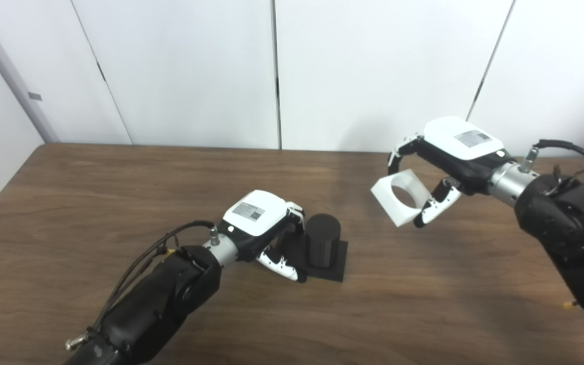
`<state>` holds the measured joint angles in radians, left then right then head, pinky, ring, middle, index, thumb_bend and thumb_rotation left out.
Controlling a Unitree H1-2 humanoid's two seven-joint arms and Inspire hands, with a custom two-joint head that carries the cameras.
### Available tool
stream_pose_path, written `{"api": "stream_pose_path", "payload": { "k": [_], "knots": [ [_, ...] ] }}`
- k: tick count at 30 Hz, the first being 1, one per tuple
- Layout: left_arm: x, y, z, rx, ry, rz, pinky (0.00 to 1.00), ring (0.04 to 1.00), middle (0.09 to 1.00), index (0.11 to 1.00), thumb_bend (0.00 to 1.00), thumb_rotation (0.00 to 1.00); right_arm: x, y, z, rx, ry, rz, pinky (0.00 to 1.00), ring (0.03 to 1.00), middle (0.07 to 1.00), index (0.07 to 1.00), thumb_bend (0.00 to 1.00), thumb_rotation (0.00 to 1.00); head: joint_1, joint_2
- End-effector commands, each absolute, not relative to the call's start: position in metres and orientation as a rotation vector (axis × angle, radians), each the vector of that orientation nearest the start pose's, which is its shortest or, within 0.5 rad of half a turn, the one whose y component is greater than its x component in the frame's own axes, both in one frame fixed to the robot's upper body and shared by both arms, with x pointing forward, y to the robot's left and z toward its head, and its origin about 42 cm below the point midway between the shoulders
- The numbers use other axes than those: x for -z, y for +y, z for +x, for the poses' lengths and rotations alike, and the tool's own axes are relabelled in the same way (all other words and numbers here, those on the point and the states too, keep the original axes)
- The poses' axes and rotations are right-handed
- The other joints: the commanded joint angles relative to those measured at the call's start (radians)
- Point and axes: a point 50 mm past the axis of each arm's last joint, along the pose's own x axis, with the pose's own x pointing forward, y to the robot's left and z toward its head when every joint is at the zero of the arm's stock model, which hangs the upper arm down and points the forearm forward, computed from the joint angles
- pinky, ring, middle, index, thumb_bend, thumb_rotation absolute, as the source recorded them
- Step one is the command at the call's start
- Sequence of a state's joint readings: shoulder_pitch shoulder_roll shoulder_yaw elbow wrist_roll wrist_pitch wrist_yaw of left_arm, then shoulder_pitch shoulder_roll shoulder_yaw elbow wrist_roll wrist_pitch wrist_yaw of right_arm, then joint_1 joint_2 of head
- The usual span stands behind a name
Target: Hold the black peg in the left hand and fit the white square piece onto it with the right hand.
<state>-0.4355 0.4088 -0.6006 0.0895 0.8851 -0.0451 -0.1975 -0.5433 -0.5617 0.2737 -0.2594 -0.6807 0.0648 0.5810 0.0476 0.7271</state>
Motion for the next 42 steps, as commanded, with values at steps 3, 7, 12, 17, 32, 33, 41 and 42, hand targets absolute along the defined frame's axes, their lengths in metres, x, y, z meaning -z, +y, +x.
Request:
{"api": "stream_pose_path", "payload": {
  "k": [3,7,12,17,32,33,41,42],
  "knots": [
    [-0.113,0.162,0.35,0.819,-0.264,1.526,0.78,0.8,0.813,0.493,0.52,0.08,-0.341,-0.223,0.383,-0.48,-0.512,-1.425,0.74,0.776,0.729,0.479,0.52,0.13,0.002,0.001],
    [-0.113,0.161,0.35,0.819,-0.261,1.532,0.79,0.809,0.818,0.494,0.52,0.08,-0.336,-0.213,0.385,-0.5,-0.526,-1.43,0.73,0.774,0.73,0.479,0.52,0.14,0.0,0.001],
    [-0.113,0.16,0.35,0.816,-0.26,1.528,0.79,0.808,0.814,0.494,0.52,0.08,-0.334,-0.204,0.386,-0.524,-0.529,-1.416,0.72,0.773,0.733,0.478,0.52,0.14,-0.001,0.001],
    [-0.112,0.16,0.35,0.816,-0.266,1.522,0.78,0.797,0.811,0.493,0.52,0.08,-0.329,-0.196,0.383,-0.549,-0.521,-1.389,0.74,0.782,0.735,0.478,0.52,0.13,-0.004,0.001],
    [-0.114,0.159,0.349,0.818,-0.264,1.53,0.78,0.798,0.81,0.493,0.52,0.08,-0.305,-0.177,0.381,-0.626,-0.516,-1.362,0.75,0.781,0.738,0.478,0.52,0.14,0.0,0.007],
    [-0.114,0.159,0.349,0.817,-0.264,1.529,0.78,0.801,0.812,0.493,0.52,0.08,-0.304,-0.176,0.381,-0.628,-0.515,-1.361,0.76,0.781,0.738,0.478,0.52,0.14,0.0,0.007],
    [-0.114,0.158,0.349,0.813,-0.261,1.52,0.78,0.802,0.813,0.493,0.52,0.08,-0.3,-0.167,0.381,-0.631,-0.53,-1.329,0.76,0.776,0.729,0.478,0.52,0.14,0.001,0.01],
    [-0.115,0.158,0.349,0.813,-0.261,1.519,0.78,0.801,0.813,0.493,0.52,0.08,-0.299,-0.165,0.381,-0.634,-0.532,-1.325,0.77,0.775,0.728,0.477,0.52,0.14,0.001,0.01]
  ]
}}
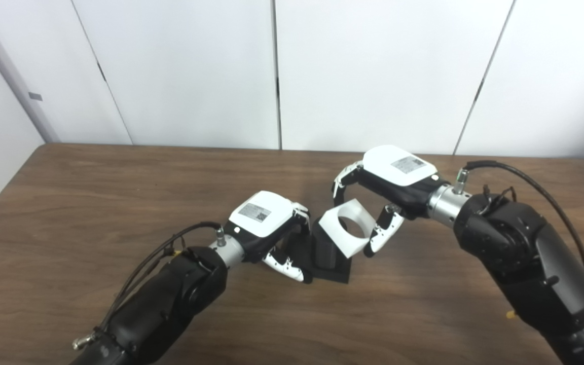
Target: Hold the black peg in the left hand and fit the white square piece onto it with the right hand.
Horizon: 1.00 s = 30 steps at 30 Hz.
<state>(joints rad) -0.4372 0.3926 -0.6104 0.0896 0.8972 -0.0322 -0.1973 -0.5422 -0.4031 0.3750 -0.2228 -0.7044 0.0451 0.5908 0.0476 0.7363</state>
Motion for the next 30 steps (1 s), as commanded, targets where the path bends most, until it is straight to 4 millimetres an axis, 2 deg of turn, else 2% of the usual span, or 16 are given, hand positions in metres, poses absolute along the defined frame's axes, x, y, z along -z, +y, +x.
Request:
{"api": "stream_pose_path", "payload": {
  "k": [1,20,30],
  "knots": [
    [-0.115,0.157,0.349,0.815,-0.261,1.52,0.78,0.8,0.814,0.493,0.52,0.08,-0.299,-0.163,0.381,-0.638,-0.534,-1.322,0.77,0.774,0.729,0.477,0.52,0.14,0.001,0.001],
    [-0.117,0.156,0.349,0.821,-0.264,1.534,0.77,0.797,0.814,0.494,0.52,0.08,-0.3,-0.138,0.378,-0.701,-0.559,-1.316,0.78,0.781,0.743,0.477,0.52,0.14,-0.002,0.009],
    [-0.116,0.155,0.349,0.827,-0.274,1.531,0.76,0.794,0.81,0.493,0.52,0.08,-0.291,-0.133,0.38,-0.763,-0.517,-1.398,0.79,0.784,0.741,0.476,0.52,0.13,-0.002,0.013]
  ]
}}
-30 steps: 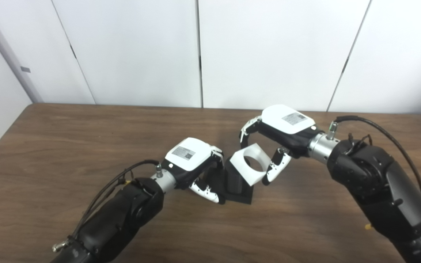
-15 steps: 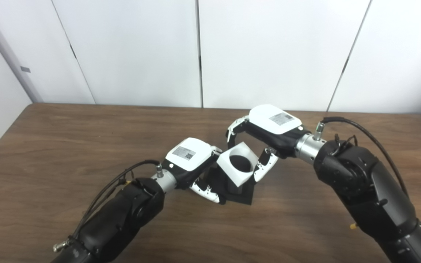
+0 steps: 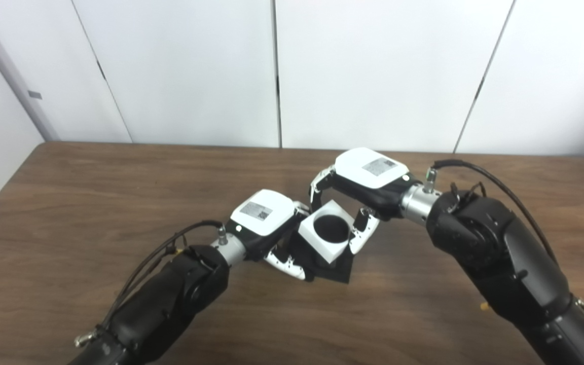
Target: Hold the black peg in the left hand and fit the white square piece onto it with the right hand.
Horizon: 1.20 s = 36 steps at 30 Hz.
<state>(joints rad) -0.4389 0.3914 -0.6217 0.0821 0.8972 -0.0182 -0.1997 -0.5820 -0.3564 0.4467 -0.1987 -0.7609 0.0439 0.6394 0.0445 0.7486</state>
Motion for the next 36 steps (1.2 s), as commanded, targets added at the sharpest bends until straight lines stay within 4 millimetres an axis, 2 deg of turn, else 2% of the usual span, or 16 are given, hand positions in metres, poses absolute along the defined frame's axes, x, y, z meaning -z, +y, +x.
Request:
{"api": "stream_pose_path", "payload": {
  "k": [1,4,7,8,10,13,23,28,31,36],
  "knots": [
    [-0.116,0.155,0.349,0.827,-0.274,1.53,0.76,0.796,0.81,0.493,0.52,0.08,-0.29,-0.133,0.38,-0.768,-0.5,-1.41,0.79,0.784,0.741,0.476,0.52,0.13,0.001,0.001],
    [-0.118,0.154,0.348,0.826,-0.273,1.532,0.77,0.799,0.812,0.493,0.52,0.08,-0.288,-0.135,0.382,-0.785,-0.413,-1.467,0.81,0.792,0.762,0.481,0.52,0.14,0.0,0.0],
    [-0.118,0.155,0.348,0.826,-0.274,1.537,0.77,0.794,0.811,0.493,0.52,0.08,-0.287,-0.139,0.384,-0.789,-0.381,-1.484,0.78,0.78,0.771,0.493,0.52,0.15,0.0,0.0],
    [-0.118,0.155,0.348,0.826,-0.271,1.536,0.77,0.794,0.812,0.493,0.52,0.08,-0.287,-0.141,0.384,-0.789,-0.375,-1.482,0.77,0.782,0.775,0.575,0.67,0.2,0.002,0.004],
    [-0.117,0.156,0.348,0.823,-0.27,1.534,0.77,0.792,0.811,0.493,0.52,0.08,-0.287,-0.143,0.384,-0.786,-0.371,-1.474,0.77,0.79,0.789,0.669,0.83,0.28,0.001,0.004],
    [-0.117,0.156,0.349,0.821,-0.265,1.533,0.77,0.795,0.813,0.493,0.52,0.08,-0.288,-0.144,0.385,-0.782,-0.363,-1.47,0.77,0.798,0.8,0.698,0.88,0.3,-0.002,0.004],
    [-0.117,0.159,0.348,0.819,-0.268,1.526,0.78,0.797,0.813,0.493,0.52,0.08,-0.287,-0.146,0.385,-0.777,-0.352,-1.463,0.8,0.813,0.812,0.707,0.9,0.29,-0.007,0.004],
    [-0.118,0.159,0.348,0.824,-0.267,1.529,0.77,0.798,0.813,0.493,0.52,0.08,-0.289,-0.149,0.385,-0.765,-0.362,-1.47,0.77,0.806,0.81,0.715,0.89,0.28,-0.008,0.005],
    [-0.118,0.159,0.348,0.82,-0.267,1.522,0.77,0.796,0.81,0.493,0.52,0.08,-0.294,-0.153,0.386,-0.744,-0.368,-1.463,0.76,0.803,0.81,0.717,0.87,0.26,-0.008,0.005],
    [-0.117,0.159,0.348,0.82,-0.265,1.524,0.77,0.791,0.808,0.493,0.52,0.08,-0.314,-0.169,0.389,-0.663,-0.385,-1.42,0.75,0.797,0.808,0.705,0.83,0.22,-0.013,0.002]
  ]
}}
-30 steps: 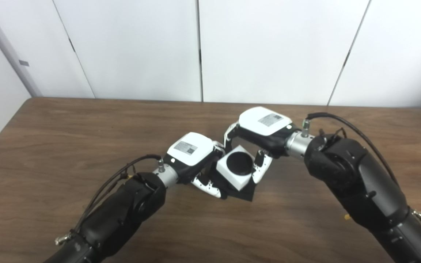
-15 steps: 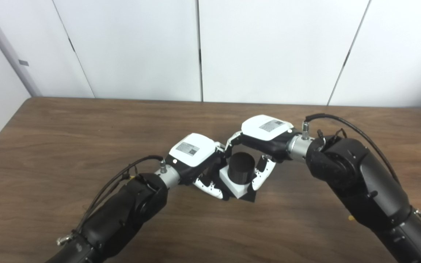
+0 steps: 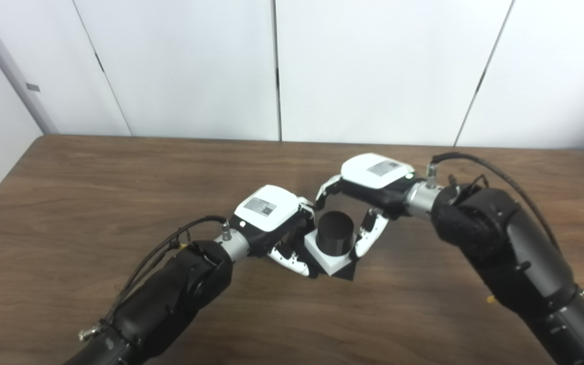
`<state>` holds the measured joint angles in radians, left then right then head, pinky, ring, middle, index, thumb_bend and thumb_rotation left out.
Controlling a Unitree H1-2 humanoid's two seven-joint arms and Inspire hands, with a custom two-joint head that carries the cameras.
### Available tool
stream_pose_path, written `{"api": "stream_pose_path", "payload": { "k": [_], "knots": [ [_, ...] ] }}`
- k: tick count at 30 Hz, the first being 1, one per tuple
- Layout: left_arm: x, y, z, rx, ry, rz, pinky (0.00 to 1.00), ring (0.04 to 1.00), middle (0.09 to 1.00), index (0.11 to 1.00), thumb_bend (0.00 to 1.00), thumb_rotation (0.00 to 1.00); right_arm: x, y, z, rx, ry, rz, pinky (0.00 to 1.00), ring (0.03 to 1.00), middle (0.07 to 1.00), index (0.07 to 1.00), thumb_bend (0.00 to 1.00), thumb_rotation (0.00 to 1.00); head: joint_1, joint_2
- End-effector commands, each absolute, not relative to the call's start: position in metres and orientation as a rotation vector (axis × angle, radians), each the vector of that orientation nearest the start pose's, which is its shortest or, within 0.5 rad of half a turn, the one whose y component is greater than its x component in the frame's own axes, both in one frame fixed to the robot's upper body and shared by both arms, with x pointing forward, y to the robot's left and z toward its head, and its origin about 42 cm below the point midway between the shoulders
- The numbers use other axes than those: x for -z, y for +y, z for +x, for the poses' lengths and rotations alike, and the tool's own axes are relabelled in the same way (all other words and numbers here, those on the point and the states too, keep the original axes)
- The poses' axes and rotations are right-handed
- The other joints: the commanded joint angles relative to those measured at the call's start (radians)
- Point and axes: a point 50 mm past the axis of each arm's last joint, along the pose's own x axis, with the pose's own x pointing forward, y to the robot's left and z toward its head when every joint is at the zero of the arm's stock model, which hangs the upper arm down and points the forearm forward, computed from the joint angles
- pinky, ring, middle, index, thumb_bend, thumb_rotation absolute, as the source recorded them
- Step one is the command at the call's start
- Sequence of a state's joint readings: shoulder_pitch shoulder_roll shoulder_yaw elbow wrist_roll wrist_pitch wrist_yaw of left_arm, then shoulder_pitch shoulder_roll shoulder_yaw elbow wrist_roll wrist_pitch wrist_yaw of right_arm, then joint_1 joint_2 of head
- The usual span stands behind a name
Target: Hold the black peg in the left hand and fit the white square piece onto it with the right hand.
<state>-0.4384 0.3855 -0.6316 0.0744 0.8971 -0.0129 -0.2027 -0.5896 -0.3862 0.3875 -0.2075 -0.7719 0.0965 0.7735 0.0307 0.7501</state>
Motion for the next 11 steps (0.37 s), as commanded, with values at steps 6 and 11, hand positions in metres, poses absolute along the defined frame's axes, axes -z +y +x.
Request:
{"api": "stream_pose_path", "payload": {
  "k": [6,11],
  "knots": [
    [-0.117,0.162,0.349,0.818,-0.264,1.525,0.77,0.795,0.81,0.493,0.52,0.08,-0.332,-0.195,0.392,-0.54,-0.391,-1.372,0.71,0.794,0.805,0.697,0.82,0.16,-0.002,-0.002],
    [-0.116,0.164,0.348,0.817,-0.27,1.519,0.77,0.788,0.805,0.493,0.52,0.08,-0.332,-0.221,0.395,-0.45,-0.363,-1.316,0.67,0.781,0.796,0.694,0.8,0.13,-0.011,-0.002]
  ]
}}
